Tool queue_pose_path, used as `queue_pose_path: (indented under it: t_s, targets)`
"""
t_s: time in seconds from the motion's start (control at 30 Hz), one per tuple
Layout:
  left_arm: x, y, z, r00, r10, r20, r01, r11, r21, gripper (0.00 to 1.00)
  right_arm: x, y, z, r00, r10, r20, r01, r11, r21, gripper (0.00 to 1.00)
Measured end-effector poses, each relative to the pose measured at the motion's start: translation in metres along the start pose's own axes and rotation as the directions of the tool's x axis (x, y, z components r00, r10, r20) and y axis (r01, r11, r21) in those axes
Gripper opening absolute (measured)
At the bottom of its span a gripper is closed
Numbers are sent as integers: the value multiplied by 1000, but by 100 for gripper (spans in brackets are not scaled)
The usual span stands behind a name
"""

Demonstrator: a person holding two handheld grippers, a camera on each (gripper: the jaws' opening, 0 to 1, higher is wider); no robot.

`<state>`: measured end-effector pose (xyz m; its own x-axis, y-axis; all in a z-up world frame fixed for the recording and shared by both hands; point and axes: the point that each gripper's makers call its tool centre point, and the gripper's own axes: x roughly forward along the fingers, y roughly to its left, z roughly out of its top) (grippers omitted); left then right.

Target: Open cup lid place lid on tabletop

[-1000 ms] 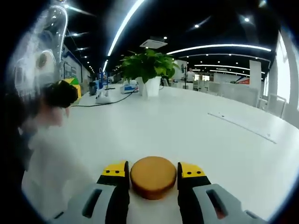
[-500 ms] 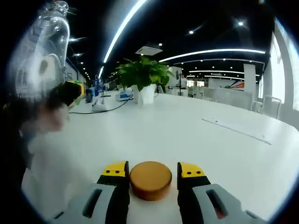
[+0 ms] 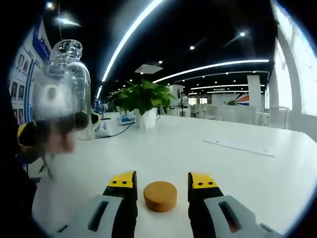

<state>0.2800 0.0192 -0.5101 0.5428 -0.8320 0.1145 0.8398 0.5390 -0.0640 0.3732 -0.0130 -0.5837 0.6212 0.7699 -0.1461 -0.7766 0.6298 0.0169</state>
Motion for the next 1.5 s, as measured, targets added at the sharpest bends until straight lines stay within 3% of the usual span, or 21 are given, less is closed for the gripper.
queue_pose_path:
  t_s: [0.4,0.73,0.77,1.07,1.2,1.5]
  targets:
    - [-36,16,21,991,119,69,-119,993,-12,64,-44,-7,31,984,-138,112,129,988,89,43]
    - [-55,22,32,979,189,79,-190,982,7,64,-73,0,48,972,-179,149,174,984,49,49]
    - [-57,22,34,977,196,82,-197,980,7,64,-72,-7,49,971,-184,153,179,983,44,50]
    - [-77,34,41,957,275,92,-278,960,24,64,-95,-8,52,960,-217,179,210,976,55,53]
    - [-89,42,44,937,333,108,-337,941,18,64,-106,-8,54,952,-234,198,225,972,69,54]
    - [-102,48,41,916,387,109,-392,920,26,68,-122,2,57,947,-250,202,249,968,32,58]
